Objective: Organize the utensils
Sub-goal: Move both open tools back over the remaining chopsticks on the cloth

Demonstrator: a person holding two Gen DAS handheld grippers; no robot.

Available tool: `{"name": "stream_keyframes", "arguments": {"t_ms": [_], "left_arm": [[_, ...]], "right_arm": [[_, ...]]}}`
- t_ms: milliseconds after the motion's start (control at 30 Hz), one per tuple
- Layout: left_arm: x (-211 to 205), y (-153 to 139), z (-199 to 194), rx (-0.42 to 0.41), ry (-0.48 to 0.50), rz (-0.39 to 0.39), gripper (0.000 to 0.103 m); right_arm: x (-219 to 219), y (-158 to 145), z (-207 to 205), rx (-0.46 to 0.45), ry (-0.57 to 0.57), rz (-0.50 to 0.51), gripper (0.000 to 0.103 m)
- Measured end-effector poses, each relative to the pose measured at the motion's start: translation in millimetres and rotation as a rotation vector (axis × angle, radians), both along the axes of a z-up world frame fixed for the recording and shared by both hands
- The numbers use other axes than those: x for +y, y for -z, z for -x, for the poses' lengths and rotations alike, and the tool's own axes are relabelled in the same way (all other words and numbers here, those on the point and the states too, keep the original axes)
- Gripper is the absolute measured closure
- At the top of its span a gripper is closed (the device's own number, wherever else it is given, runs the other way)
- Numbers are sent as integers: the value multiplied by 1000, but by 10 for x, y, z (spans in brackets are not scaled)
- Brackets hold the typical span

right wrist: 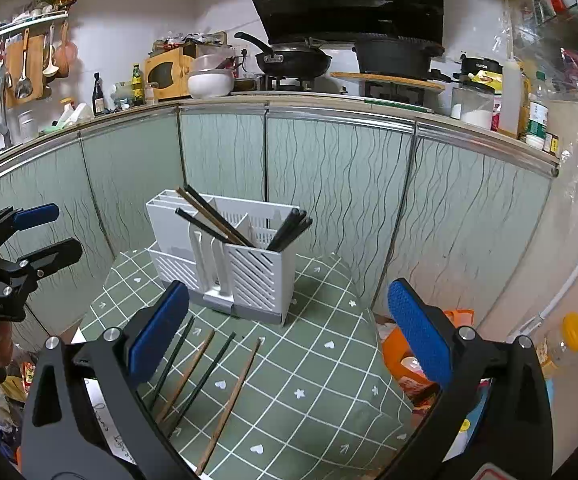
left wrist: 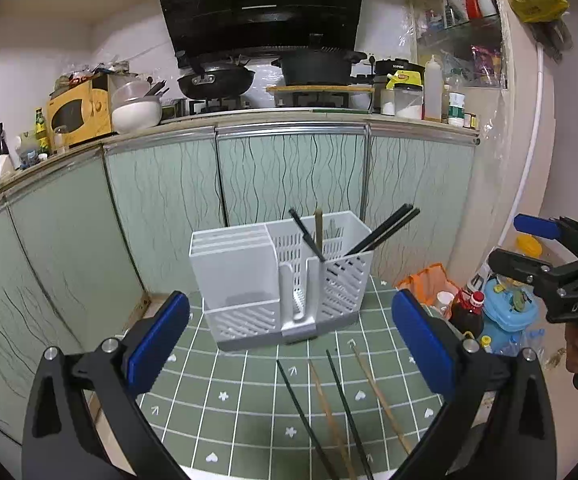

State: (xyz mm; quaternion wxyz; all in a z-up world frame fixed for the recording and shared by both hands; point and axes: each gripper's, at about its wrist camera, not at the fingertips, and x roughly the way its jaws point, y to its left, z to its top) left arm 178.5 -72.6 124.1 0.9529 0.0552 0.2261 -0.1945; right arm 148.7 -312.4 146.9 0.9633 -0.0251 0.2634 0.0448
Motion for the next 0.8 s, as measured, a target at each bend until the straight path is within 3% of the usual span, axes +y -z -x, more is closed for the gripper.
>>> {"name": "stream_keyframes", "arguments": {"t_ms": [333,800], "left_arm": [[149,159,160,6,-33,2,4],[309,509,377,15,-72,-6,4]], "right_arm": [[43,205,218,10,8,-4,7],[129,727,372,71,6,-33,7]]}}
